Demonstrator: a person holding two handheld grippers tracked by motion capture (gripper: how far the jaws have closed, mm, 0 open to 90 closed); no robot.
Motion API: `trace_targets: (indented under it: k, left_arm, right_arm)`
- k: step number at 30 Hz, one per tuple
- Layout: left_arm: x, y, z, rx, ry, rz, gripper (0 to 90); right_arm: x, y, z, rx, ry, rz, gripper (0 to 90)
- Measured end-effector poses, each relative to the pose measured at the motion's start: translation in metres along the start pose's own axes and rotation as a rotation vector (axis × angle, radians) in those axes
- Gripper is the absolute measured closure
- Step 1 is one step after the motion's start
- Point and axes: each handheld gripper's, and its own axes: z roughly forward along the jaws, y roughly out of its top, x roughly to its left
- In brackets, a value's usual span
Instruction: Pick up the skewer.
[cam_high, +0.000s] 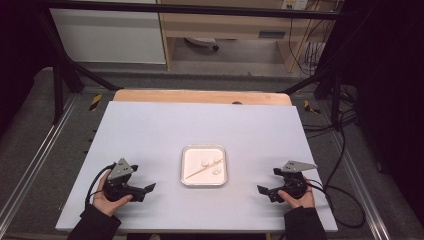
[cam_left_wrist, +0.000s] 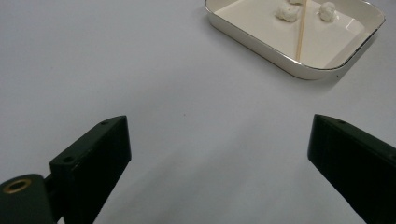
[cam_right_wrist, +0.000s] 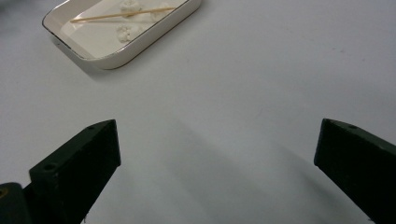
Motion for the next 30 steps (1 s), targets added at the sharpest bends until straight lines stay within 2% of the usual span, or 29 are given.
trace_targets:
  k: [11,18,21,30]
  left_arm:
    - [-0.01,0.011,0.007,0.019,-0.002,0.025,5.5]
    - [-0.02,0.02,0.011,0.028,-0.017,0.046,5.0]
    - [-0.026,0.025,0.013,0.04,-0.017,0.072,4.5]
    - [-0.039,0.04,0.025,0.062,-0.031,0.104,4.4]
  right_arm:
    - [0.0,0.0,0.001,0.005,-0.002,-0.006,1.0]
    - [0.0,0.0,0.001,0.011,-0.002,-0.005,1.0]
    - [0.0,0.0,0.001,0.009,-0.002,-0.005,1.0]
    - [0.001,0.0,0.001,0.014,-0.001,-0.006,1.0]
